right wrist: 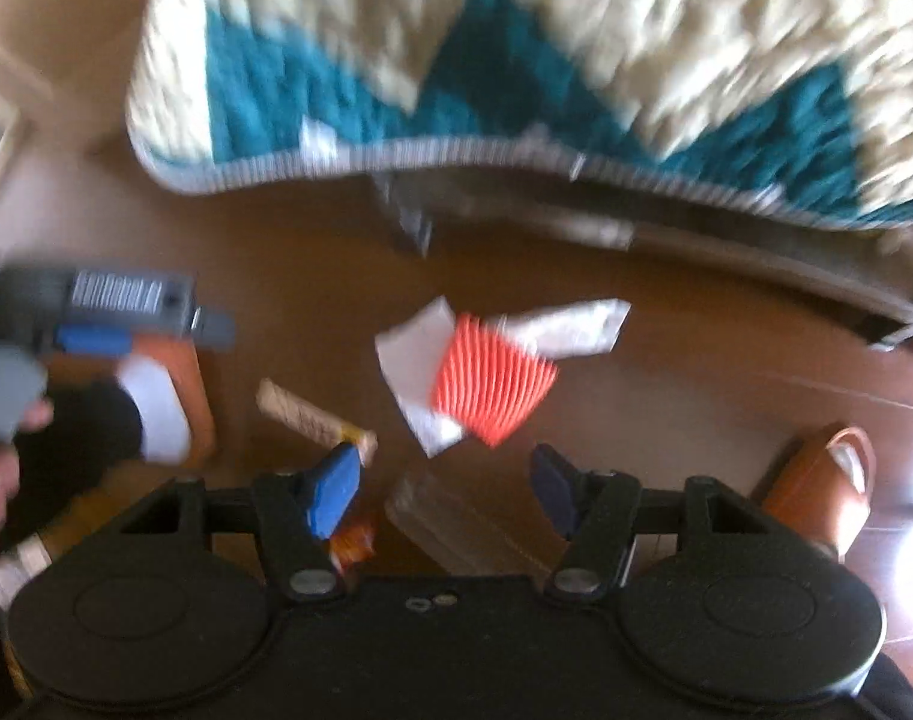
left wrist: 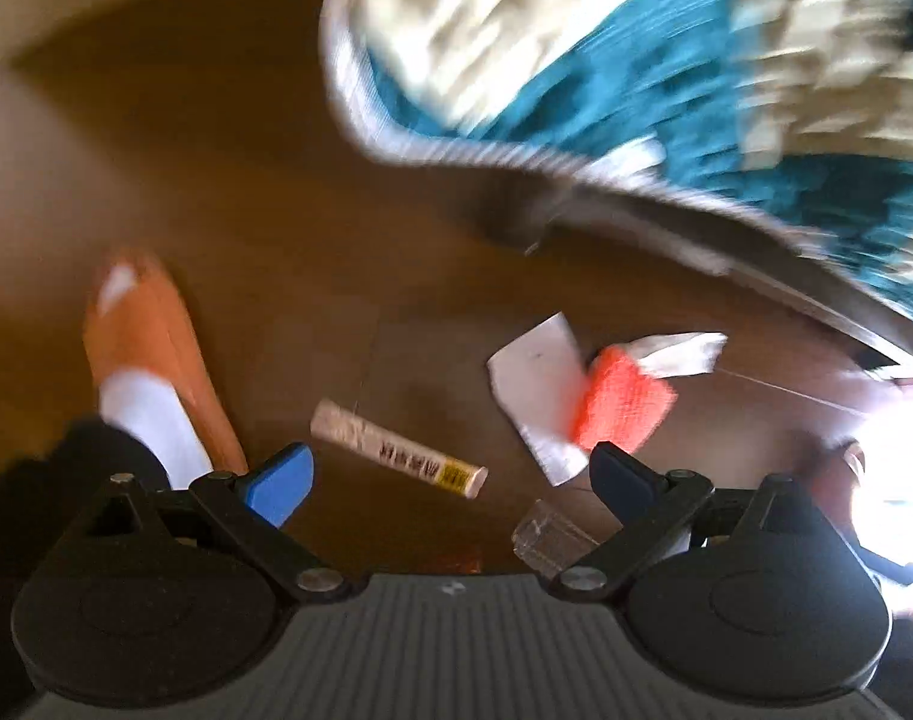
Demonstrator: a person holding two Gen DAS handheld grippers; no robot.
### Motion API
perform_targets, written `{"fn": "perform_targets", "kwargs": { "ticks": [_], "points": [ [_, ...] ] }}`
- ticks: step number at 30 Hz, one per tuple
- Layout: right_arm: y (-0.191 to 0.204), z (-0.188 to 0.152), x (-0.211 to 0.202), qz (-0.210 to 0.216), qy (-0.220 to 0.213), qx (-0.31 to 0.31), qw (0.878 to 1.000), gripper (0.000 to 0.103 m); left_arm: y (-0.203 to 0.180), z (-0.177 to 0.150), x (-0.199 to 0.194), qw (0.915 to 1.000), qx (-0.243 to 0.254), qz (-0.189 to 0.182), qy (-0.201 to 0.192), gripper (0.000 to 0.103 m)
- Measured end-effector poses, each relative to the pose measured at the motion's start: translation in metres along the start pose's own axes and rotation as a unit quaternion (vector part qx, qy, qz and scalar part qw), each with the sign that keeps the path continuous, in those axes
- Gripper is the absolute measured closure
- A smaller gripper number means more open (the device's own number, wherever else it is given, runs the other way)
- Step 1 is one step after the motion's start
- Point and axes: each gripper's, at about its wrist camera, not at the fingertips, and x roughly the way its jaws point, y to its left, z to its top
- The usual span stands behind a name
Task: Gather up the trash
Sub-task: 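Withdraw both tools from the bin and lower them to the floor pile, then grasp the snack stick with left tool while right tool grasps clear plastic tray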
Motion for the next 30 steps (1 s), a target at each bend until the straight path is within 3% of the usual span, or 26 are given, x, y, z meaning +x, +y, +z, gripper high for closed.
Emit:
{"fn": "perform_targets", "kwargs": {
  "ticks": [4, 9, 15, 19, 21, 23, 25, 26, 28, 30],
  "points": [
    [0.012, -0.010, 0.058, -0.004, 0.061, -0.072, 0.996, 0.040, 0.018, 0.014, 0.064, 0.9959, -0.069, 0.004, 0.058, 0.004],
    [0.030, -0.037, 0.122, -0.023, 0.124, -0.182, 0.975, 0.041, 0.042, 0.014, 0.138, 0.9826, -0.143, -0.002, 0.119, 0.004],
    [0.042, -0.058, 0.170, -0.032, 0.147, -0.257, 0.955, 0.042, 0.056, 0.003, 0.201, 0.9671, -0.190, -0.006, 0.169, 0.004],
    [0.039, -0.061, 0.191, -0.033, 0.154, -0.278, 0.948, 0.044, 0.059, -0.002, 0.222, 0.9641, -0.197, -0.002, 0.177, 0.005],
    [0.038, -0.063, 0.199, -0.035, 0.153, -0.291, 0.944, 0.045, 0.061, -0.004, 0.226, 0.9634, -0.202, -0.004, 0.176, 0.017],
    [0.039, -0.065, 0.205, -0.034, 0.156, -0.298, 0.941, 0.047, 0.064, -0.007, 0.232, 0.9610, -0.206, -0.001, 0.185, 0.020],
    [0.041, -0.068, 0.208, -0.033, 0.154, -0.310, 0.938, 0.054, 0.066, -0.009, 0.231, 0.9599, -0.215, 0.000, 0.180, 0.020],
    [0.043, -0.070, 0.210, -0.034, 0.152, -0.317, 0.936, 0.062, 0.065, -0.010, 0.231, 0.9606, -0.214, 0.000, 0.177, 0.021],
    [0.046, -0.074, 0.213, -0.040, 0.150, -0.332, 0.930, 0.064, 0.060, -0.012, 0.229, 0.9638, -0.205, 0.002, 0.171, 0.026],
    [0.049, -0.076, 0.212, -0.040, 0.145, -0.343, 0.927, 0.065, 0.058, -0.011, 0.225, 0.9647, -0.205, 0.004, 0.165, 0.042]
  ]
}}
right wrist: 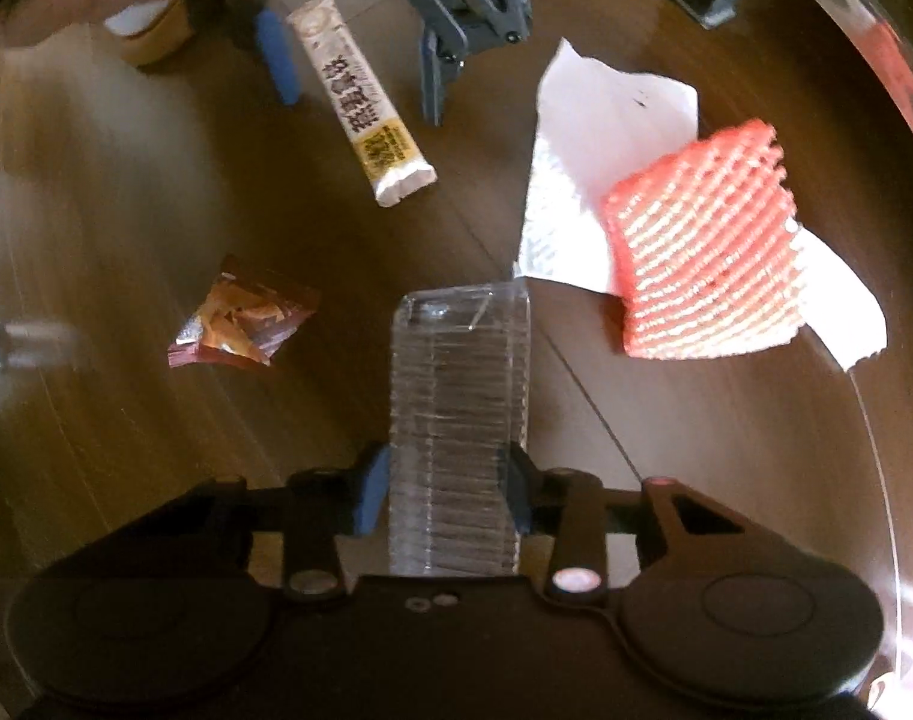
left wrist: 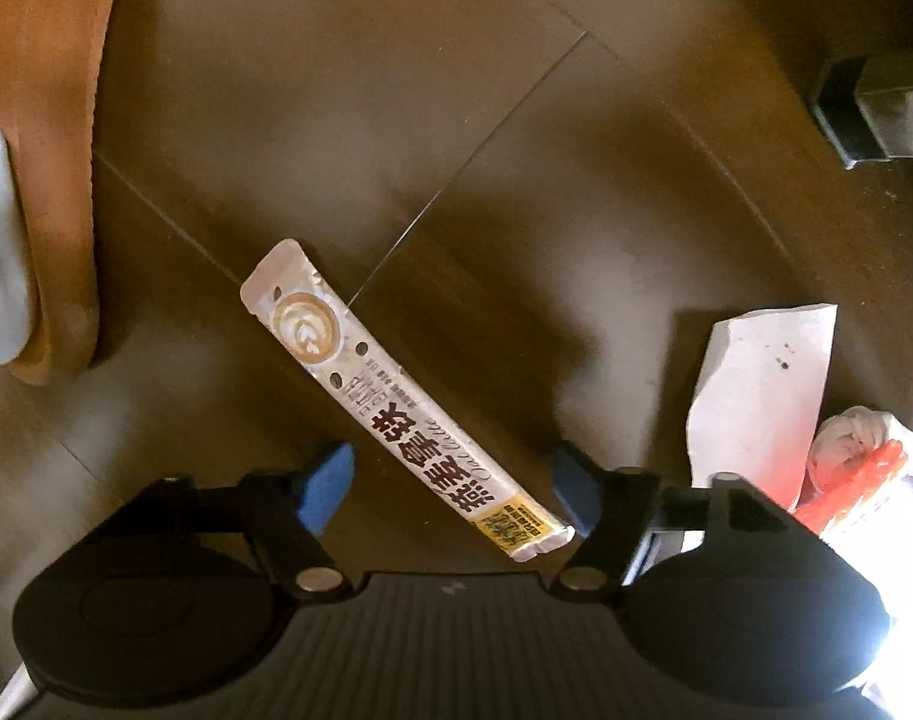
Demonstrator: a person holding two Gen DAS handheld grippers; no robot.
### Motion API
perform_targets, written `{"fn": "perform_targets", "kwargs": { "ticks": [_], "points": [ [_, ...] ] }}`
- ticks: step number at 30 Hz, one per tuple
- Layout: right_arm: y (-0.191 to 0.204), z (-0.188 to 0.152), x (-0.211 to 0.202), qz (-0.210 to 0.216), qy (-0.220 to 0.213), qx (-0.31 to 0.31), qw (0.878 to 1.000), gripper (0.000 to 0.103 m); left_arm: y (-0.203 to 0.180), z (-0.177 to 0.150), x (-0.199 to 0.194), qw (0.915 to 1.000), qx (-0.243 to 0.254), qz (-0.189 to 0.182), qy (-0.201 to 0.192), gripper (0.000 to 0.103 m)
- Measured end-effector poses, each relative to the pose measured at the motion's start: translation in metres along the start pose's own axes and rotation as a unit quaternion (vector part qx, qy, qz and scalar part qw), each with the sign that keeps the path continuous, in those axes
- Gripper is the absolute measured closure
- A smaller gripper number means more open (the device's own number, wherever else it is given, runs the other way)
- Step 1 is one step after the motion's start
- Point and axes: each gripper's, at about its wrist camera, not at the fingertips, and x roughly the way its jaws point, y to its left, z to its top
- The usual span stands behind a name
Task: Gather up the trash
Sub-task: 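Grasp the snack stick with left tool while right tool grasps clear plastic tray, then lift and carry the snack stick and clear tray up over the teal bin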
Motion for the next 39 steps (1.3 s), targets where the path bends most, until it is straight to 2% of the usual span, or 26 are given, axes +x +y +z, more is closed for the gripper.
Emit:
{"fn": "perform_targets", "kwargs": {
  "ticks": [1, 3, 5, 9, 17, 24, 26, 35, 39],
  "points": [
    [0.001, 0.000, 0.000, -0.001, -0.002, -0.002, 1.000, 0.065, 0.000, -0.001, -0.002, 1.0000, 0.000, 0.000, -0.002, 0.045],
    [0.000, -0.001, -0.001, -0.001, -0.006, 0.001, 1.000, 0.066, -0.003, -0.002, -0.006, 0.9999, 0.004, 0.001, -0.009, 0.062],
    [-0.002, 0.001, -0.001, 0.000, -0.004, 0.009, 1.000, 0.066, -0.002, -0.003, -0.008, 0.9999, 0.003, 0.001, -0.014, 0.069],
    [-0.007, 0.001, -0.005, 0.011, -0.007, 0.029, 1.000, 0.066, 0.002, -0.005, -0.011, 0.9999, 0.003, 0.003, -0.017, 0.076],
    [-0.019, 0.002, -0.029, 0.016, -0.010, 0.080, 0.997, 0.066, -0.007, -0.009, -0.036, 0.9996, 0.015, 0.000, -0.025, 0.079],
    [-0.031, -0.002, -0.073, 0.022, -0.032, 0.179, 0.983, 0.066, -0.007, -0.032, -0.079, 0.9989, 0.015, -0.021, -0.038, 0.082],
    [-0.032, -0.003, -0.089, 0.013, -0.041, 0.194, 0.980, 0.066, -0.005, -0.038, -0.093, 0.9984, 0.019, -0.034, -0.041, 0.082],
    [-0.030, -0.019, -0.167, -0.015, -0.107, 0.250, 0.962, 0.066, 0.002, -0.060, -0.170, 0.9936, 0.028, -0.086, -0.067, 0.082],
    [-0.028, -0.026, -0.215, -0.023, -0.149, 0.269, 0.951, 0.066, 0.005, -0.081, -0.215, 0.9875, 0.065, -0.112, -0.091, 0.082]
  ]
}}
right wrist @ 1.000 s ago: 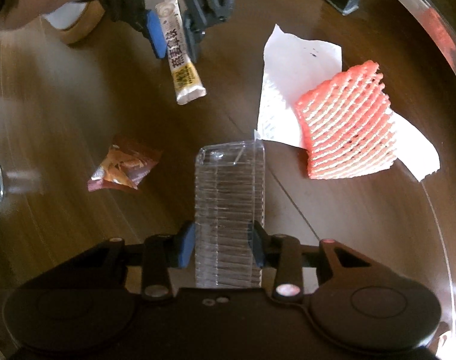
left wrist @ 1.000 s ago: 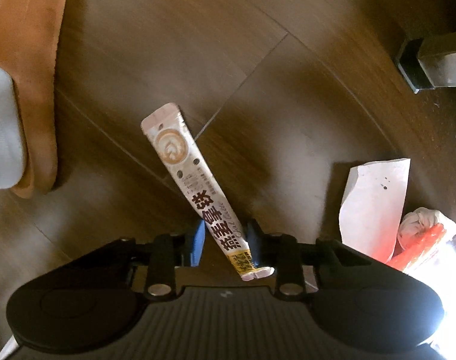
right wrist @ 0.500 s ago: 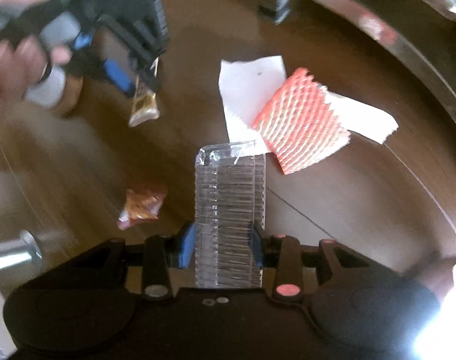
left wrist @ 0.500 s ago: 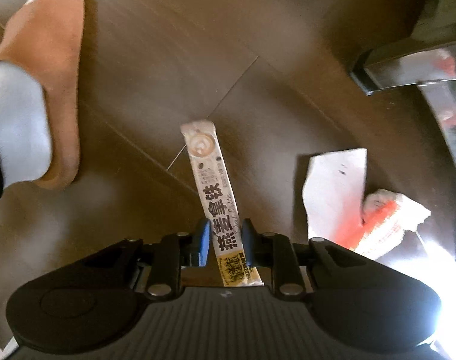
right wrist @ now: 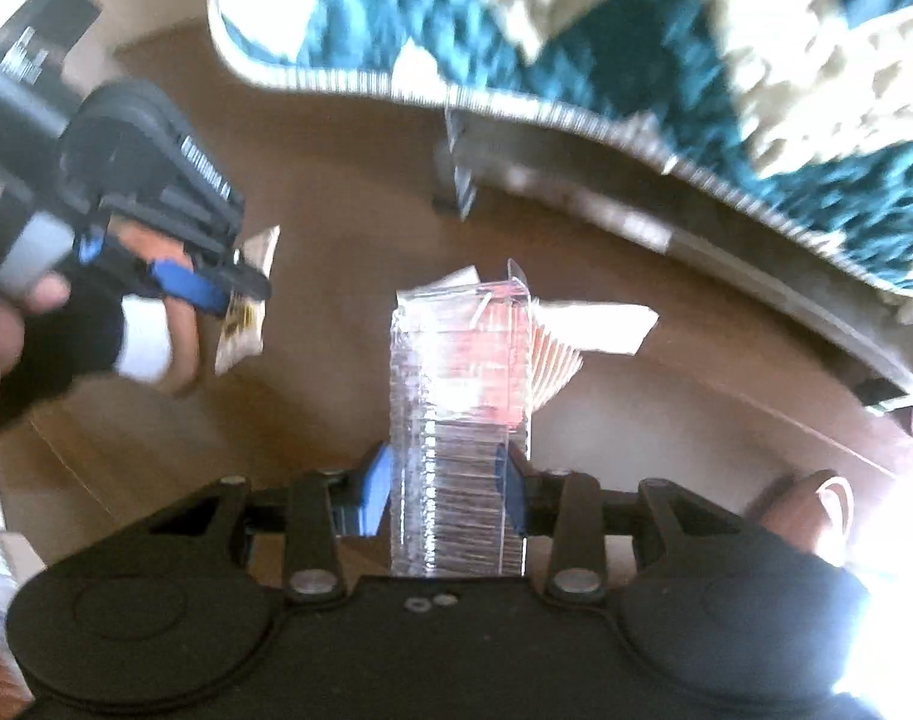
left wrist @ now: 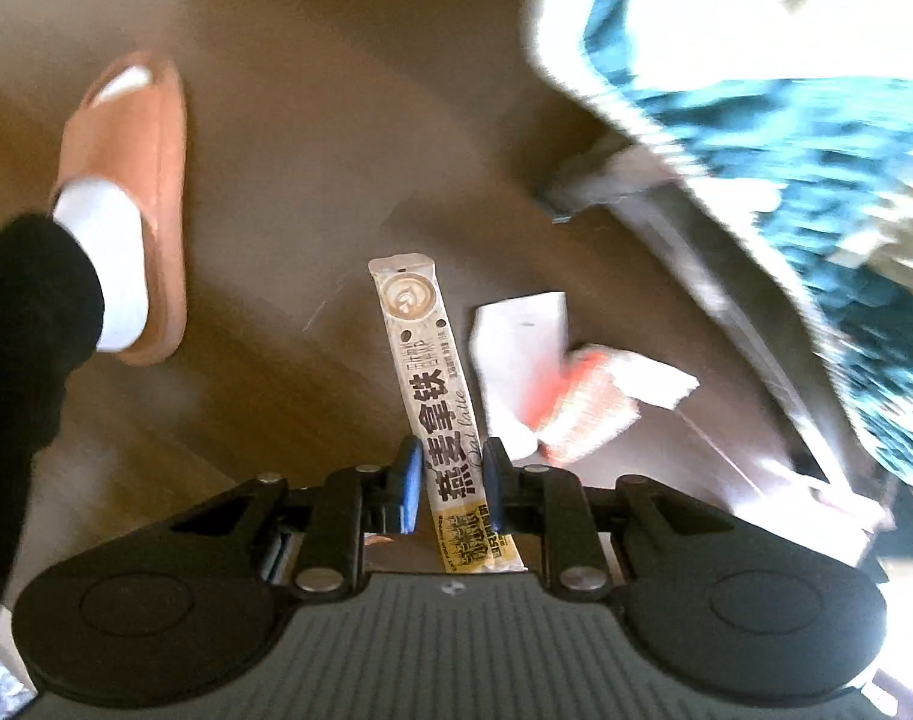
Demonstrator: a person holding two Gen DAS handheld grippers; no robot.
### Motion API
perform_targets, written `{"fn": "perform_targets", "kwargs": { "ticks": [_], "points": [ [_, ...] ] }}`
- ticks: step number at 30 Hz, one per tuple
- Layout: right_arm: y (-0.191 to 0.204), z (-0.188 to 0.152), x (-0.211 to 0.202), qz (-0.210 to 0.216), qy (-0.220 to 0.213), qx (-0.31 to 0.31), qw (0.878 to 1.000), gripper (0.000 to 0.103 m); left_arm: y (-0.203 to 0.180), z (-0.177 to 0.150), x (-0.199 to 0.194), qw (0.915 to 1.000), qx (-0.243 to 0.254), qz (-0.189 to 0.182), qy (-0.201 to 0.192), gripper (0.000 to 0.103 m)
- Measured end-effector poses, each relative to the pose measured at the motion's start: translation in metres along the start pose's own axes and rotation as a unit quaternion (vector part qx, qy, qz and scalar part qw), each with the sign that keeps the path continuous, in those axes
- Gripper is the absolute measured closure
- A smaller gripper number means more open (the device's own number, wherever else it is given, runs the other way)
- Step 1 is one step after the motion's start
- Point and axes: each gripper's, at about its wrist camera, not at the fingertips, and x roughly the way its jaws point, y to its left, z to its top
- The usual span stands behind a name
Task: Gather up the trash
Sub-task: 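Lift and carry the snack stick and clear tray up over the teal bin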
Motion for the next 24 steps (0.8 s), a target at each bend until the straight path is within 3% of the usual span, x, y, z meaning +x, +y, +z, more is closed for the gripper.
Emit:
{"fn": "perform_targets", "kwargs": {
  "ticks": [6, 11, 24],
  "points": [
    [0.002, 0.003, -0.073, -0.009, -0.069, -0.003, 0.998, 0.067, -0.010, -0.033, -0.077, 0.9957, 0.057, -0.065, -0.033, 0.082],
    [0.016, 0.004, -0.138, -0.016, -0.137, -0.021, 0.990, 0.067, -0.018, -0.063, -0.144, 0.9847, 0.101, -0.118, -0.080, 0.082],
    [0.033, 0.028, -0.292, -0.058, -0.311, -0.049, 0.947, 0.067, -0.050, -0.104, -0.286, 0.9299, 0.225, -0.164, -0.240, 0.082]
  ]
}}
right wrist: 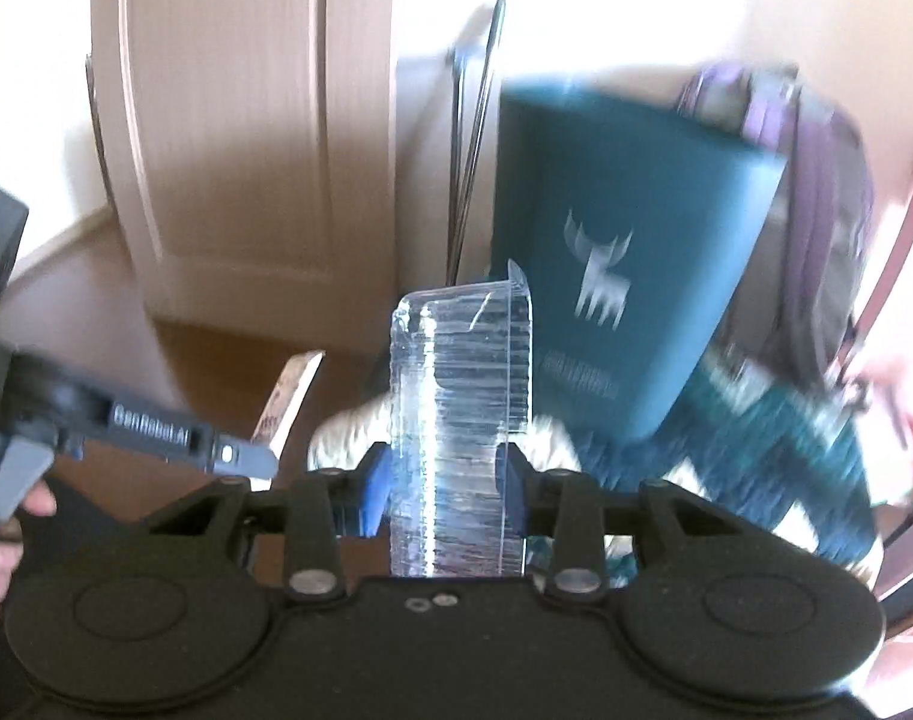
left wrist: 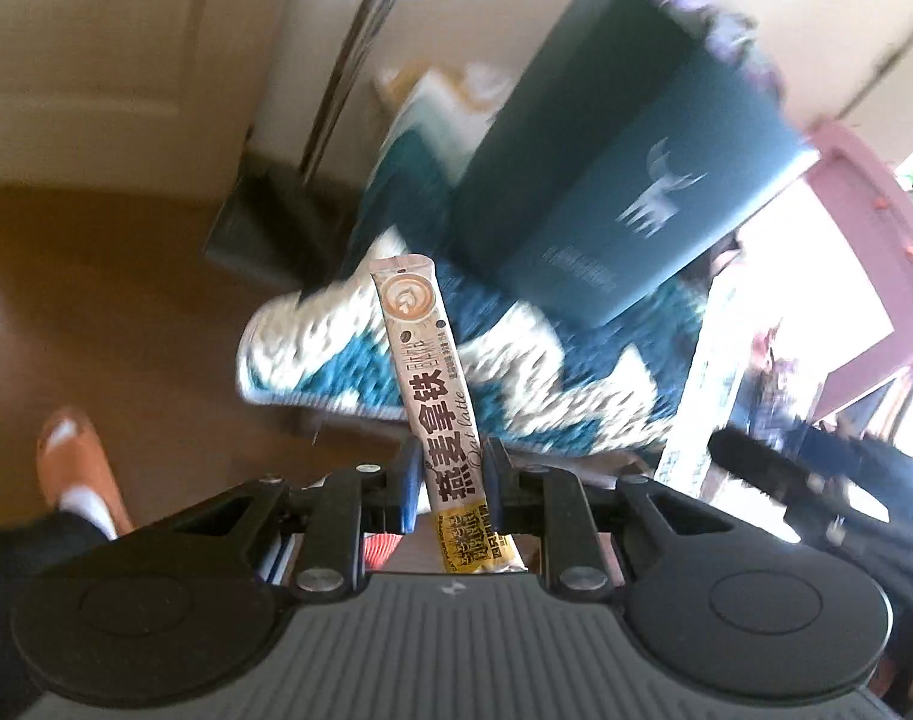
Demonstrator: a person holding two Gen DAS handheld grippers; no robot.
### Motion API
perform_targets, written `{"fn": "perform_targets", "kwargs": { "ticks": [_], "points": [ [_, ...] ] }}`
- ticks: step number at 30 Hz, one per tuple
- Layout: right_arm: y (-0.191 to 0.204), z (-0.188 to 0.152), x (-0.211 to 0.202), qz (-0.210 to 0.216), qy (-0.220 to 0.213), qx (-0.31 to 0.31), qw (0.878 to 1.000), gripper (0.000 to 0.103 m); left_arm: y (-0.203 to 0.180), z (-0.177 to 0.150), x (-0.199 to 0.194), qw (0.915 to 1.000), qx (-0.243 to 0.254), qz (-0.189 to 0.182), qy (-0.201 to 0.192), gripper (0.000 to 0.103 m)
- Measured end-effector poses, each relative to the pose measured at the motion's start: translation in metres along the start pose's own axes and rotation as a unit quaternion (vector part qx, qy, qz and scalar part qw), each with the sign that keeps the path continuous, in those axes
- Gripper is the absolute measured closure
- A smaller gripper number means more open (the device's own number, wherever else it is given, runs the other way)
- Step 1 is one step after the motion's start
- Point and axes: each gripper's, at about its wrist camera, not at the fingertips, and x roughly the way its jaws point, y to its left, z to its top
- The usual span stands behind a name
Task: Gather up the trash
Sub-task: 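Lift and carry the snack stick and clear tray up over the teal bin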
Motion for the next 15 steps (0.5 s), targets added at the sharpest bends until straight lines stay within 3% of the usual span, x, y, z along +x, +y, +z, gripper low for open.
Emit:
{"fn": "perform_targets", "kwargs": {
  "ticks": [8, 15],
  "points": [
    [-0.033, 0.079, -0.044, -0.024, -0.102, 0.015, 0.994, 0.067, -0.053, 0.061, -0.053, 0.9932, 0.066, -0.029, -0.091, 0.082],
    [-0.076, 0.144, -0.052, -0.060, -0.173, 0.024, 0.983, 0.067, -0.116, 0.138, -0.085, 0.9739, 0.135, -0.035, -0.179, 0.082]
  ]
}}
